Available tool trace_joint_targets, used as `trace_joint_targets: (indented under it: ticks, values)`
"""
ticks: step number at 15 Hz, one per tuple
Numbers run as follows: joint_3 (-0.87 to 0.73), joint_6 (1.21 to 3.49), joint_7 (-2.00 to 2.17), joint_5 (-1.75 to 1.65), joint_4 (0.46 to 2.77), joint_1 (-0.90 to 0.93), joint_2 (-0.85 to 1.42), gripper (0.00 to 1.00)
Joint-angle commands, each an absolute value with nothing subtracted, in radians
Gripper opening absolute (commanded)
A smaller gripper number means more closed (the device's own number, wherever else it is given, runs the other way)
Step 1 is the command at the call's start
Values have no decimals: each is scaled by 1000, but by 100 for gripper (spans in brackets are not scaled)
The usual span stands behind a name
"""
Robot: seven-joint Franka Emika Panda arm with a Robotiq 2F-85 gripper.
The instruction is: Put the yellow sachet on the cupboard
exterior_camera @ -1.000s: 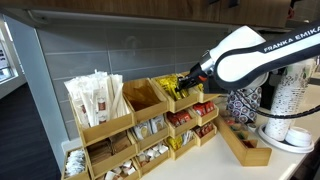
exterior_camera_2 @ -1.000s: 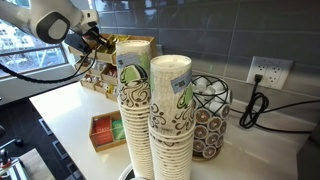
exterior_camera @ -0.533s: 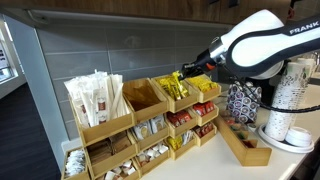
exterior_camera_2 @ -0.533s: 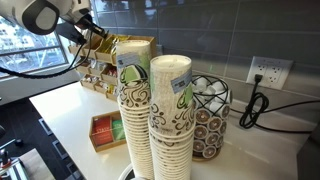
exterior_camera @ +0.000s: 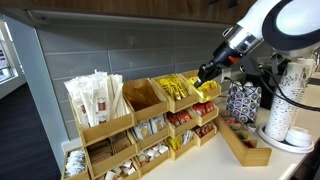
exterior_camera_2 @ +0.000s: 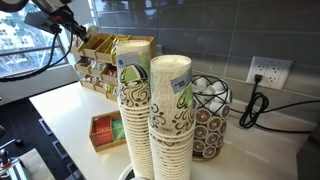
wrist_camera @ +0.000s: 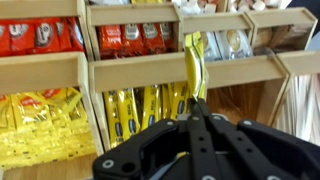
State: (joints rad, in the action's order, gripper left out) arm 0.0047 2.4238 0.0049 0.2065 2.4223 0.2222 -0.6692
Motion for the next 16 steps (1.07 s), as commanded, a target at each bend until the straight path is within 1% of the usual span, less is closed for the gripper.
trace_joint_targets:
  ticks: [1,4,6,11,12,13,16]
  values:
    - [45,2208,11,153,2430,170,-695,0]
    - [71,2071,-1,118,2423,155,-653,0]
    - [94,2039,-1,85,2431,147,-608,0]
    - [127,2112,9,54,2470,141,-509,0]
    - [125,2111,6,52,2471,142,-498,26]
    - [120,2103,-1,56,2470,144,-493,27]
    - [99,2058,-45,68,2467,153,-533,47]
